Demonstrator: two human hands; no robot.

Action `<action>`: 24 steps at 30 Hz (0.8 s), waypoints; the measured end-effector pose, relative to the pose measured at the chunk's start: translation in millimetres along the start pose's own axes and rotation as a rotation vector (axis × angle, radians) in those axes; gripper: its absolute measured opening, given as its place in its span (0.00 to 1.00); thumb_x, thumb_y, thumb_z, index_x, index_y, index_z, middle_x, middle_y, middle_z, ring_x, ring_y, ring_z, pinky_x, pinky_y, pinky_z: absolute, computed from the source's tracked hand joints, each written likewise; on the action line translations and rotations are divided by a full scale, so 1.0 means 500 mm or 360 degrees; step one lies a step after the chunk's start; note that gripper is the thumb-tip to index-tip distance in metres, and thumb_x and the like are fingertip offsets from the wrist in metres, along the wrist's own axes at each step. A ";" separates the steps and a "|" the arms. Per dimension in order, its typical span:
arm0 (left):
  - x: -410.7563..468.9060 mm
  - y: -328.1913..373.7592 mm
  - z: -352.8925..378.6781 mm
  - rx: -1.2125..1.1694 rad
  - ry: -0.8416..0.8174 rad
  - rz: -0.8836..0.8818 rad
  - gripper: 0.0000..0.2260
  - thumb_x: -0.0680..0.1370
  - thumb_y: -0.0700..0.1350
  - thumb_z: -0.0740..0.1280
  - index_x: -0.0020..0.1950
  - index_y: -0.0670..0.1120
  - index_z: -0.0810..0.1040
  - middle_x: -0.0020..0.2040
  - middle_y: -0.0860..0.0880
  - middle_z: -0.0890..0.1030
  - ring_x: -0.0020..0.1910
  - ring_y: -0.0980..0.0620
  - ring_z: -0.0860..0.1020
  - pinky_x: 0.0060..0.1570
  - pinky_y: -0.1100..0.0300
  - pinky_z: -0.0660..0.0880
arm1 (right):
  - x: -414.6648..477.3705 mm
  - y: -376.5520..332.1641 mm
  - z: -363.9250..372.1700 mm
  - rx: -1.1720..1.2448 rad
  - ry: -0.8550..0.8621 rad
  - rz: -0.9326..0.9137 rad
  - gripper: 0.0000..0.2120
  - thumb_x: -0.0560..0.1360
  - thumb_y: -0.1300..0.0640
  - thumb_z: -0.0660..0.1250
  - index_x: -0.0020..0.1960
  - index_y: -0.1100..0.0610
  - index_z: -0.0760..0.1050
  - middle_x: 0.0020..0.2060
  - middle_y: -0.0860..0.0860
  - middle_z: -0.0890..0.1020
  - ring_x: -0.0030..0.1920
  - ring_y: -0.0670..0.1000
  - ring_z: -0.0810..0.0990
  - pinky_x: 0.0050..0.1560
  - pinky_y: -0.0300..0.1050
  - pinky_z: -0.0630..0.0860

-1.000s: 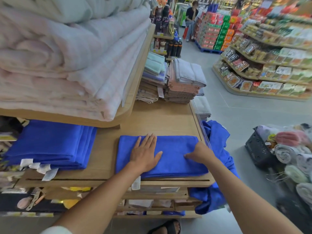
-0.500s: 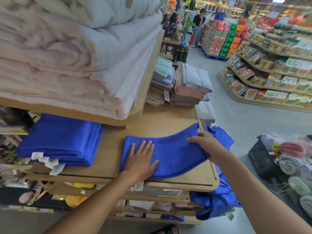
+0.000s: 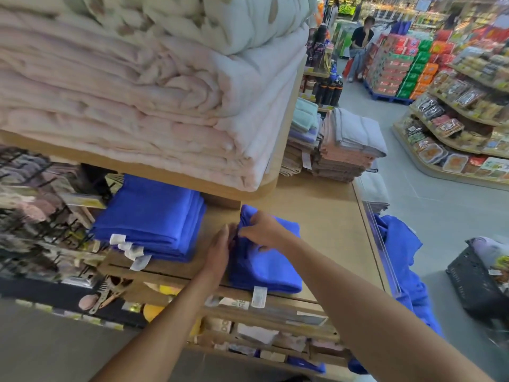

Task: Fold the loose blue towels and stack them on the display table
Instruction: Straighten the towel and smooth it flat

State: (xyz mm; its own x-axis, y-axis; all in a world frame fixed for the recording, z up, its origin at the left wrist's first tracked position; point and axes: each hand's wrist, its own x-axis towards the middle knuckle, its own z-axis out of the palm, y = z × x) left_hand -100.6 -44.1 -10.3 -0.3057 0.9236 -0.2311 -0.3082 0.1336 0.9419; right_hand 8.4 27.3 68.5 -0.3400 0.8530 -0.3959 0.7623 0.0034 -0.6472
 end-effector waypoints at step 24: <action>0.063 -0.056 0.021 0.2330 -0.0290 0.0555 0.29 0.85 0.55 0.49 0.84 0.49 0.45 0.84 0.53 0.44 0.82 0.55 0.41 0.80 0.47 0.44 | 0.003 0.246 0.061 -0.0771 0.0727 -0.0423 0.36 0.81 0.36 0.50 0.83 0.52 0.54 0.82 0.48 0.57 0.82 0.50 0.51 0.82 0.53 0.47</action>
State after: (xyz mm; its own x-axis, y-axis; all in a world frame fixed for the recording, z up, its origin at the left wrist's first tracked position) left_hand -92.3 -14.9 -41.6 -0.0260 0.9994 -0.0231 0.9279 0.0328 0.3714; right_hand 84.8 13.1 -31.8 -0.3643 0.9241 0.1155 0.8806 0.3822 -0.2802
